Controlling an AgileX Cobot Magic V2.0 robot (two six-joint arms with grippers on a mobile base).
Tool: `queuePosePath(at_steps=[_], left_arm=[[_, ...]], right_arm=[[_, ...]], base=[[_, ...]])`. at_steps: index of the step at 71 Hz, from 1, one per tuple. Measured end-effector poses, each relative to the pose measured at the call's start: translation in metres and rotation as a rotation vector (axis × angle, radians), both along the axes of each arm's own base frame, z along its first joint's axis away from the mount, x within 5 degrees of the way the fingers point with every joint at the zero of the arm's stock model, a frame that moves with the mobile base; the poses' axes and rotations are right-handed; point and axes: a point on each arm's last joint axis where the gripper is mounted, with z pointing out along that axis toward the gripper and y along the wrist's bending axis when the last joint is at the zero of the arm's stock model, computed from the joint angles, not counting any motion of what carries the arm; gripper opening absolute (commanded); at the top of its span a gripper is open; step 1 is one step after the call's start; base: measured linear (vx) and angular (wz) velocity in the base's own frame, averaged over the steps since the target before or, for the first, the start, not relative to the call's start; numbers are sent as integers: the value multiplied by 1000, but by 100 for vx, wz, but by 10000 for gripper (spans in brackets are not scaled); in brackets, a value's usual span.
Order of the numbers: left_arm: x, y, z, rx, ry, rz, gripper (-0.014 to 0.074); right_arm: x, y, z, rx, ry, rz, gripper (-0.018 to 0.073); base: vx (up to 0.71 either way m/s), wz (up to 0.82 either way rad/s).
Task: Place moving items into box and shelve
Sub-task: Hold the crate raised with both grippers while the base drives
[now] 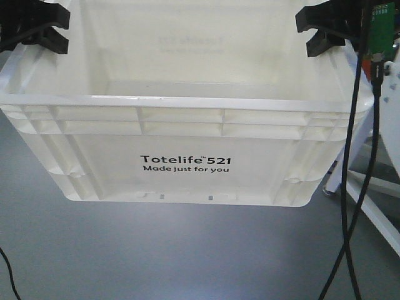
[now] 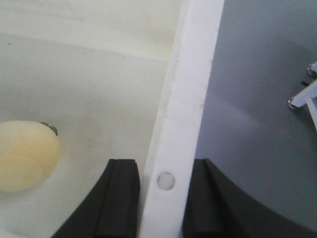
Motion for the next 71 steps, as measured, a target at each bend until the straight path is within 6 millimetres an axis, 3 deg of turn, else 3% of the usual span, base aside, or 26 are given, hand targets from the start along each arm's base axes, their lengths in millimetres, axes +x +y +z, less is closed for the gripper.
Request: queuePosePath(at_steps=[71], left_arm=[[0, 0, 0, -1, 1, 0, -17]], right_arm=[[0, 0, 0, -2, 4, 0, -12]], base=[[9, 69]])
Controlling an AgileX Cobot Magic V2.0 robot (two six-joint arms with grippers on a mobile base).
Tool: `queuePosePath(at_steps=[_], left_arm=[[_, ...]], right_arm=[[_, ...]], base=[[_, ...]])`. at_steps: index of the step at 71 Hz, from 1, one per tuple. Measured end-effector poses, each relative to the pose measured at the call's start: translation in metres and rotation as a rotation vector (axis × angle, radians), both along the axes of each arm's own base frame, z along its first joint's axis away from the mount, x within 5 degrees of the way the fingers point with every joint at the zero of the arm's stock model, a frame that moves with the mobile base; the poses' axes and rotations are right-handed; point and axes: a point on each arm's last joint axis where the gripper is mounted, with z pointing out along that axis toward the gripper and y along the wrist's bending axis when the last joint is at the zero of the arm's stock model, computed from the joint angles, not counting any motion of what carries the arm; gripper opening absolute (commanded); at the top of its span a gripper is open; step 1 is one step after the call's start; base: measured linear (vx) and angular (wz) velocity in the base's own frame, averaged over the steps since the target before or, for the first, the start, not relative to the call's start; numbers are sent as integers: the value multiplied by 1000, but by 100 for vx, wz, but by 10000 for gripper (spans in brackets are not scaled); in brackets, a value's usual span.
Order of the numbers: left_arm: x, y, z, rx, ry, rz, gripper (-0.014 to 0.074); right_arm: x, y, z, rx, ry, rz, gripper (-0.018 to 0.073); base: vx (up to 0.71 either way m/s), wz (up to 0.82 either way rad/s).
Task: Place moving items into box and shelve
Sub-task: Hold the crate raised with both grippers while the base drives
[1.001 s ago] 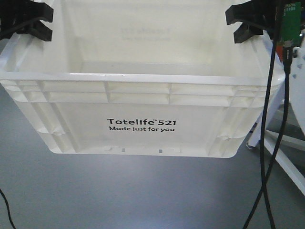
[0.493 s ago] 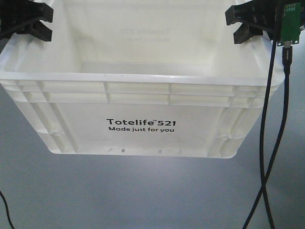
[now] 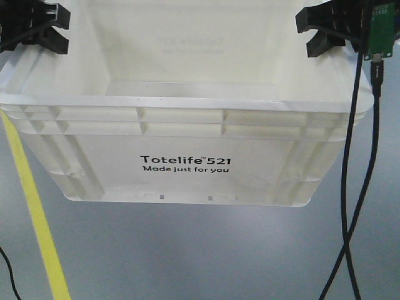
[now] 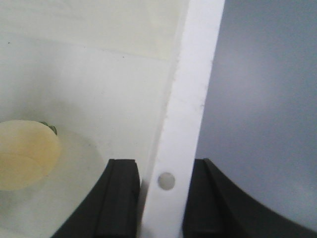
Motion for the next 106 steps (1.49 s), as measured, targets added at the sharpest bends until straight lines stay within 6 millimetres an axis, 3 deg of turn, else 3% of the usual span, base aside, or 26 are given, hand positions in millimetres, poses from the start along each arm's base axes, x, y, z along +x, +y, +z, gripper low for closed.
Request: queuePosePath(at_steps=[60, 106], left_arm=[[0, 0, 0, 4, 1, 1, -17], [0, 0, 0, 6, 4, 0, -17]], right_arm=[[0, 0, 0, 2, 0, 0, -12], [0, 0, 0, 3, 1, 1, -12]], base=[[25, 74], [39, 27]])
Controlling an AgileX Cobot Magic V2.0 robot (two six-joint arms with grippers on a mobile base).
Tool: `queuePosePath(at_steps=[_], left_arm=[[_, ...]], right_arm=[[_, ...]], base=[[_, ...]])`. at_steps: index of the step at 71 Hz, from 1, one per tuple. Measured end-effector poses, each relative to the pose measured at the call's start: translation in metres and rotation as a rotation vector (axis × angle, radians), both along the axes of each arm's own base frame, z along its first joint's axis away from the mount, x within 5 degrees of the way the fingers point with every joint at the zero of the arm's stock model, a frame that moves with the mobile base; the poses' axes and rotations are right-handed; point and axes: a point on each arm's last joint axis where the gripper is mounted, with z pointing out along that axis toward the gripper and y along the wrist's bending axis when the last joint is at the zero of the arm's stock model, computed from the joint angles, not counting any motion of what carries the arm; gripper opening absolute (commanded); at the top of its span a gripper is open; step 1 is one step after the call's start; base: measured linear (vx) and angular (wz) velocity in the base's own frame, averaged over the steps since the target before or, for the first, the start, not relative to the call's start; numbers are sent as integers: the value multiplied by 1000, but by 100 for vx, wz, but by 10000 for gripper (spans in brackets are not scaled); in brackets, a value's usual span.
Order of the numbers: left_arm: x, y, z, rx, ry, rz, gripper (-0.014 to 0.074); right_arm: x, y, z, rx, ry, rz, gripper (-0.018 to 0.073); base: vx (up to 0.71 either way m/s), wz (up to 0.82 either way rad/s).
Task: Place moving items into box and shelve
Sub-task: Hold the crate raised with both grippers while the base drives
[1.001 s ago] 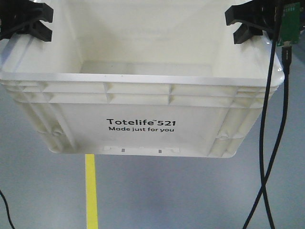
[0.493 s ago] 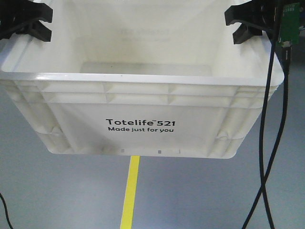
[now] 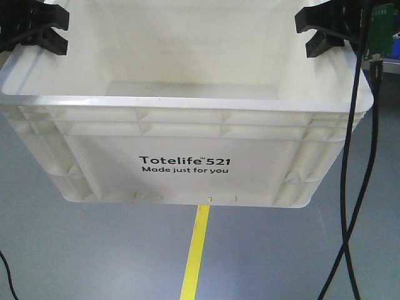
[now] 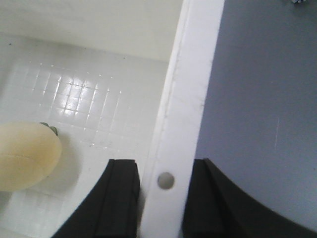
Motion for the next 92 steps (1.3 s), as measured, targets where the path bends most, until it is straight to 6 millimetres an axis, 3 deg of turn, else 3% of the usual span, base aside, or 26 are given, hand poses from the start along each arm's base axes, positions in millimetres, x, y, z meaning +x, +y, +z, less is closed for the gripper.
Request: queuePosePath(at_steps=[92], left_arm=[[0, 0, 0, 0, 0, 0, -17]], right_arm=[[0, 0, 0, 1, 0, 0, -12]], base=[[51, 3]])
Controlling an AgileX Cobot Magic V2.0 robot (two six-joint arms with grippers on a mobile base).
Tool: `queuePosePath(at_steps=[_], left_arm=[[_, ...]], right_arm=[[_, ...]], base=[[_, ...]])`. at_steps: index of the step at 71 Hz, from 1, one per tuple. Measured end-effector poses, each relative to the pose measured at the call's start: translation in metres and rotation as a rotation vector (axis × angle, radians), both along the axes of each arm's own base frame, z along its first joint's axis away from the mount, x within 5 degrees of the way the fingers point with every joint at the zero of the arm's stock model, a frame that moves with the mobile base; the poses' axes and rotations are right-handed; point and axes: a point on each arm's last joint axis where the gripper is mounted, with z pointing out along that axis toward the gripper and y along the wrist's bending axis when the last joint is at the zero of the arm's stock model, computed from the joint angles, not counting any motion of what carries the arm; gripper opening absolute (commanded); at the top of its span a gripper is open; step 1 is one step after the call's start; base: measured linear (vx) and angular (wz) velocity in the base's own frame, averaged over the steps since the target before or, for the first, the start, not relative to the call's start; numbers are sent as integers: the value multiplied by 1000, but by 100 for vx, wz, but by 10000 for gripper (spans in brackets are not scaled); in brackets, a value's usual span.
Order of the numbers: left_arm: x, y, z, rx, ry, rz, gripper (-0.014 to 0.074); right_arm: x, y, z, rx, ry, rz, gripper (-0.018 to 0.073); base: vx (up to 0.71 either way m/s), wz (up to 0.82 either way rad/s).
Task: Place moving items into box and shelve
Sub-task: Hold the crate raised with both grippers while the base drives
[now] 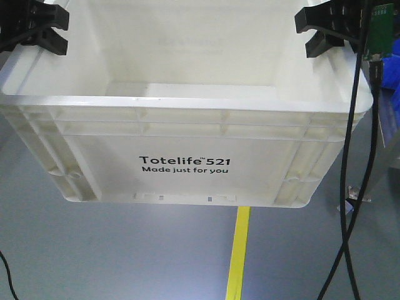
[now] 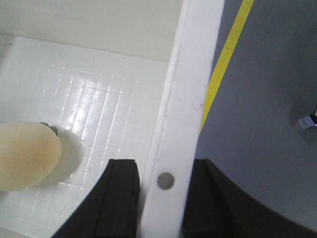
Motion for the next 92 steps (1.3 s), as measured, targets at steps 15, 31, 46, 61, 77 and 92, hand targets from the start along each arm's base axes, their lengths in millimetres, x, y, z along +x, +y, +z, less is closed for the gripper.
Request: queuePosePath(at_steps=[15, 31, 46, 61, 77, 92], left_arm=[[0, 0, 0, 0, 0, 0, -17], [0, 0, 0, 0, 0, 0, -17], [0, 0, 0, 0, 0, 0, -17], [0, 0, 0, 1, 0, 0, -17], [0, 0, 0, 1, 0, 0, -17], [0, 0, 0, 1, 0, 0, -17]], right_arm=[[0, 0, 0, 1, 0, 0, -12], [0, 0, 0, 1, 0, 0, -12], [0, 0, 0, 1, 0, 0, -12], [0, 0, 0, 1, 1, 0, -12], [0, 0, -1, 1, 3, 0, -12], [0, 0, -1, 2, 3, 1, -12]], base=[[55, -10], [55, -10], [55, -7], [56, -5], [56, -5], [55, -7]])
